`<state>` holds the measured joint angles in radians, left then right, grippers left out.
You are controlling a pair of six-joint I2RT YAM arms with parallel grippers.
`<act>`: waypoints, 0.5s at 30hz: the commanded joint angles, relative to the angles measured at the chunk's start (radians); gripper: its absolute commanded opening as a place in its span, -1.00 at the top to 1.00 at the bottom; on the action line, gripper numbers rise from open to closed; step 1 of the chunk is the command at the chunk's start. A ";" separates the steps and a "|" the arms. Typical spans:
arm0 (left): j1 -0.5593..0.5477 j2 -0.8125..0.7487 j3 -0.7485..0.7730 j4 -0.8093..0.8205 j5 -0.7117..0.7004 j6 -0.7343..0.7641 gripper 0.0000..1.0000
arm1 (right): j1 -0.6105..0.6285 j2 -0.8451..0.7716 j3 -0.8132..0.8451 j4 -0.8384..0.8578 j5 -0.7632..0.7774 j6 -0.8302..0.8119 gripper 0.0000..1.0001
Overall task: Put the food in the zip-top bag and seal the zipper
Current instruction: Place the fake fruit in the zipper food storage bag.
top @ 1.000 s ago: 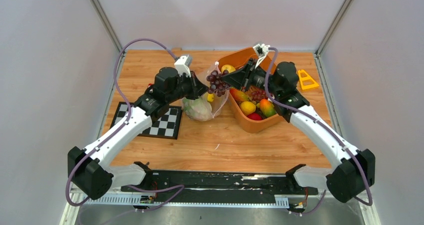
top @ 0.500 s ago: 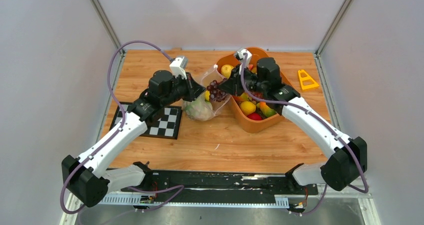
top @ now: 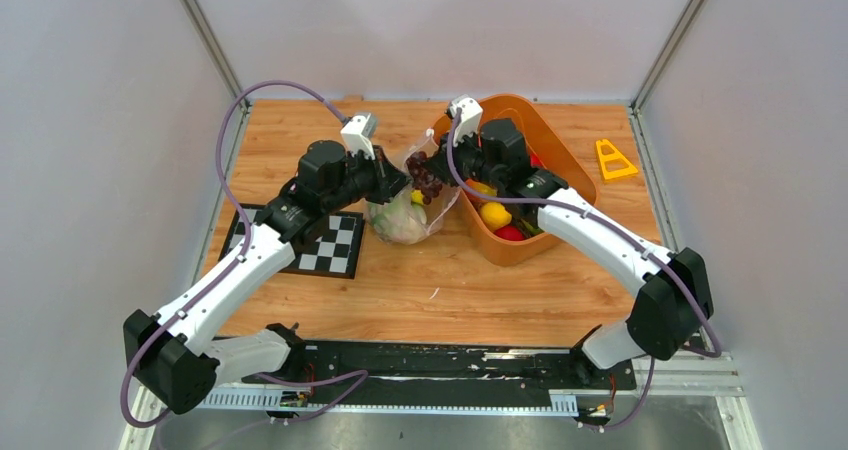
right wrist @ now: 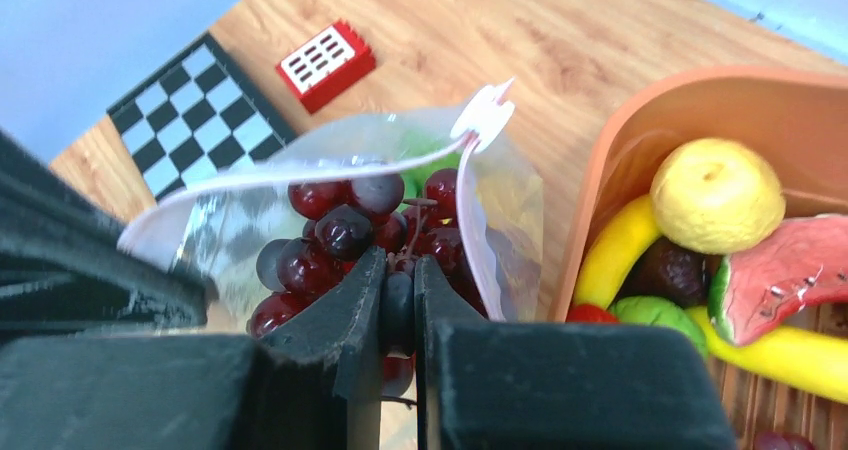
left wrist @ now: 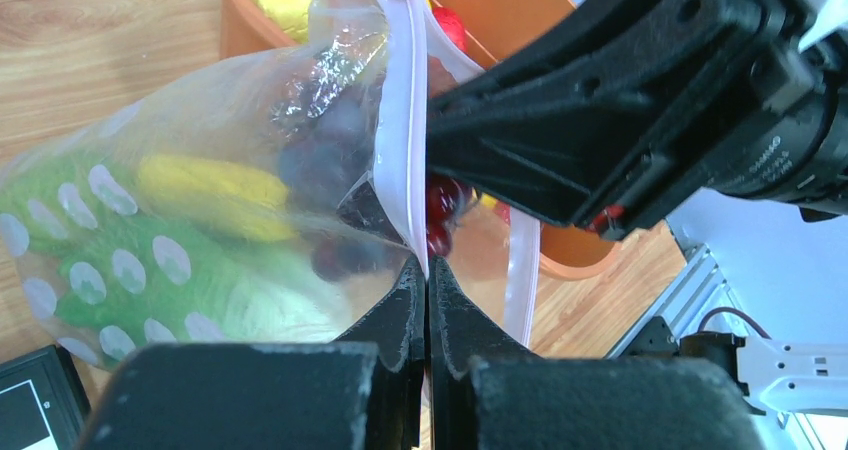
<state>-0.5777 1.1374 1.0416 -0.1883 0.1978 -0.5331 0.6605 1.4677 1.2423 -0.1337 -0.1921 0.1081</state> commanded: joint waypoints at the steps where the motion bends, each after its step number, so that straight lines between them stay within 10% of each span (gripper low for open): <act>1: 0.003 -0.004 0.025 0.049 0.002 -0.003 1.00 | 0.001 0.033 0.078 0.207 0.072 0.065 0.92; 10: 0.003 -0.007 0.022 0.040 -0.039 0.000 1.00 | 0.001 0.075 0.102 0.067 -0.033 0.059 -0.08; 15: 0.004 0.008 0.024 0.048 -0.039 -0.002 1.00 | -0.004 -0.049 0.039 0.066 -0.088 0.034 -0.27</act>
<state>-0.5762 1.1393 1.0416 -0.1894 0.1665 -0.5331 0.6601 1.5452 1.3159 -0.0868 -0.2237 0.1616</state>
